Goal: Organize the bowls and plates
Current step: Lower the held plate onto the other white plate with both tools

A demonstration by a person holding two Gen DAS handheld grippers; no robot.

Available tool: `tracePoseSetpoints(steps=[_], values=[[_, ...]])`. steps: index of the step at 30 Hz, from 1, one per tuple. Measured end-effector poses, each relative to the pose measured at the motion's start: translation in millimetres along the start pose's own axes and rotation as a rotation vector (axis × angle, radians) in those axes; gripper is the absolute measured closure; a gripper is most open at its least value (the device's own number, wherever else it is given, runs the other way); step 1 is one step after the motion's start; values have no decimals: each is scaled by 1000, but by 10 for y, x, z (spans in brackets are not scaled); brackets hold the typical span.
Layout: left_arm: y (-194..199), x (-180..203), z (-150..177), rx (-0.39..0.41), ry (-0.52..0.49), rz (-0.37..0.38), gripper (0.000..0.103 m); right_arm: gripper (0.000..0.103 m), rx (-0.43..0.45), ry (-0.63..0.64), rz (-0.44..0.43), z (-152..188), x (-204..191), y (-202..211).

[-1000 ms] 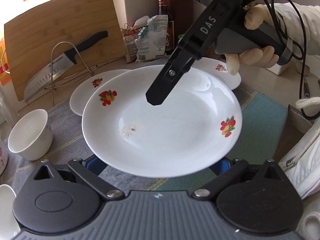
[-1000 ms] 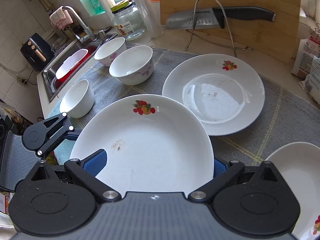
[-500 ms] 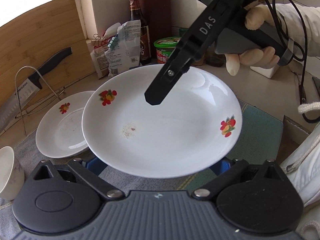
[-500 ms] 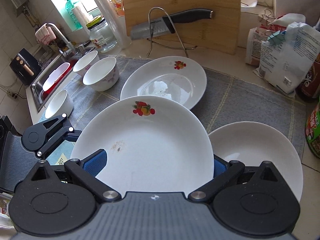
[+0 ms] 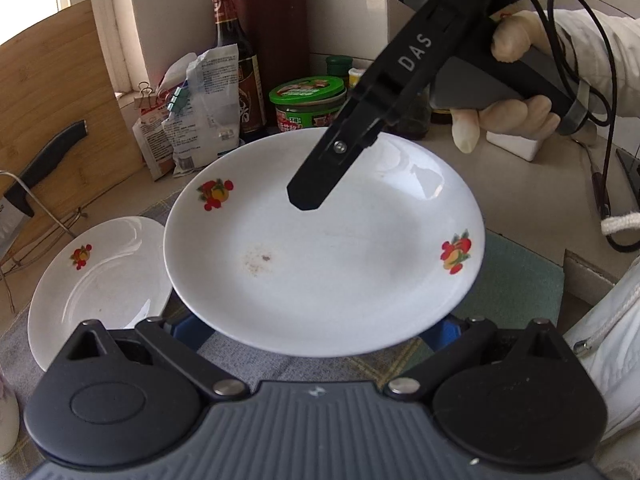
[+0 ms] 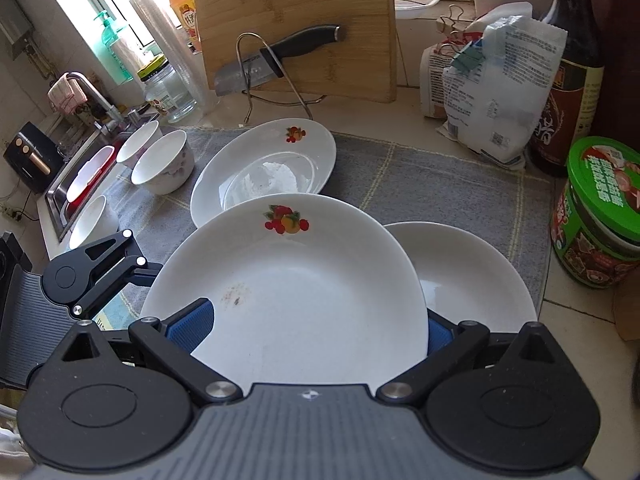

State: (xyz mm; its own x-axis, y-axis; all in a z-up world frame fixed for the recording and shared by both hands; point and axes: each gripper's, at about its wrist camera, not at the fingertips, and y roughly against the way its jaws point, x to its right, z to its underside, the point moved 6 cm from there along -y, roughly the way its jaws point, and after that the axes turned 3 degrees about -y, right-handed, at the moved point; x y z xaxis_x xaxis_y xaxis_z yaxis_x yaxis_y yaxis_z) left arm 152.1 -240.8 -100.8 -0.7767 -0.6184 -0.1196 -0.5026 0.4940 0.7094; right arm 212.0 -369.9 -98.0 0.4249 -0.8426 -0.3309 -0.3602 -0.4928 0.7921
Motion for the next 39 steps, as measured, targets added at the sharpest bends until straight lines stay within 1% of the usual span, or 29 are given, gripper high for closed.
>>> tracePoseSetpoints(steps=[7,25,39], values=[[-134,70,-69,-15,-20,19,1,0,1,-28,7,47,170,25],[-348,80,-155,-39,-17,69,1,0,-12,-78,30,117,427,11],[-429,78,-152,-58,-11,70,1,0,-25,-85,31,141,528,-30]])
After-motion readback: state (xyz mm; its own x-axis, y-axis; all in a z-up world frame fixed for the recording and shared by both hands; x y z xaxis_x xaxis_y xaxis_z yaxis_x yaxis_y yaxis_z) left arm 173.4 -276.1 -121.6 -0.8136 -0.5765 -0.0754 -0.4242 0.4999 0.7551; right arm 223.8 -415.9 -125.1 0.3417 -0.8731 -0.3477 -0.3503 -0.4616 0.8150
